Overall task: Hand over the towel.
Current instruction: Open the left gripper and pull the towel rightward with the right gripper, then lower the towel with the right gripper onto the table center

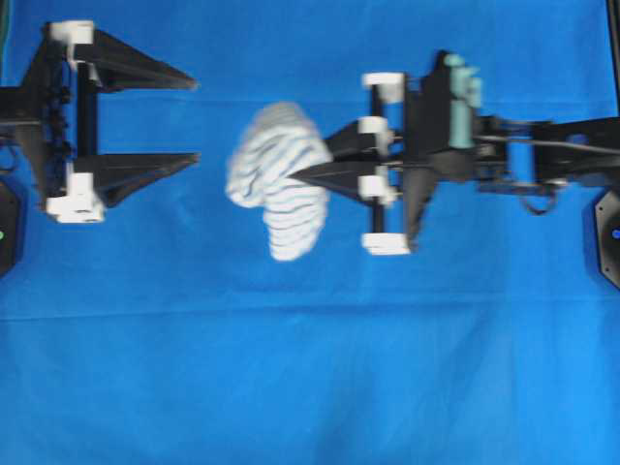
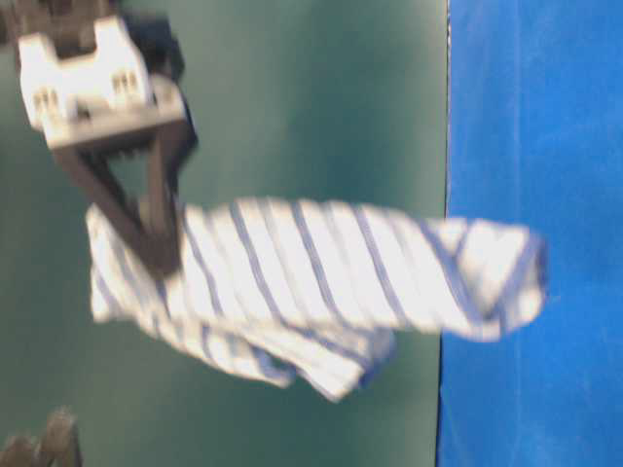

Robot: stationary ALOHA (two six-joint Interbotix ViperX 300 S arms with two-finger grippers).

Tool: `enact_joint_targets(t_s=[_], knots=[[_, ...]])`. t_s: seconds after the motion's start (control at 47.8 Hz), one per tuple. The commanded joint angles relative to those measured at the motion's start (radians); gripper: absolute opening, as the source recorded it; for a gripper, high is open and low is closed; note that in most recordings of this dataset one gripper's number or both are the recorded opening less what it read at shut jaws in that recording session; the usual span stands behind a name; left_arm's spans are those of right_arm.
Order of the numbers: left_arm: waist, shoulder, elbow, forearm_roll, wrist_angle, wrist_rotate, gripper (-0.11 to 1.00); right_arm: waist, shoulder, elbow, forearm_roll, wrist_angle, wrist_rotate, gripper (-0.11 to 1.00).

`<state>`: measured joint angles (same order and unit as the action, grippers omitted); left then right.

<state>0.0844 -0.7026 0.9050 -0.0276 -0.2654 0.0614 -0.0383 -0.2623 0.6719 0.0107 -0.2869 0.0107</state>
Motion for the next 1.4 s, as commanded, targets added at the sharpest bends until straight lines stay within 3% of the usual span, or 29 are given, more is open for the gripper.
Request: enact_joint_targets(t_s=[0.0, 0.251, 0.502, 0.628, 1.067, 1.381], knots=[[-0.003, -0.054, 0.006, -0.003, 0.025, -0.002, 0.94, 0.002, -0.101, 0.048, 0.003, -0.005, 0.002, 0.04], [-0.003, -0.150, 0.052, -0.003, 0.081, -0.003, 0.94, 0.002, -0.285, 0.167, 0.003, 0.051, 0.002, 0.04], [-0.005, -0.155, 0.066, -0.003, 0.078, -0.003, 0.94, 0.002, -0.291, 0.173, 0.003, 0.072, 0.002, 0.04], [-0.005, -0.155, 0.066, -0.003, 0.075, -0.003, 0.94, 0.000, -0.225, 0.144, 0.003, 0.094, 0.002, 0.04], [-0.005, -0.144, 0.067, -0.003, 0.075, -0.003, 0.93, -0.005, 0.160, -0.097, 0.000, 0.436, 0.000, 0.04], [-0.005, -0.144, 0.069, -0.003, 0.078, -0.003, 0.93, -0.015, 0.354, -0.141, 0.002, 0.457, 0.002, 0.04]])
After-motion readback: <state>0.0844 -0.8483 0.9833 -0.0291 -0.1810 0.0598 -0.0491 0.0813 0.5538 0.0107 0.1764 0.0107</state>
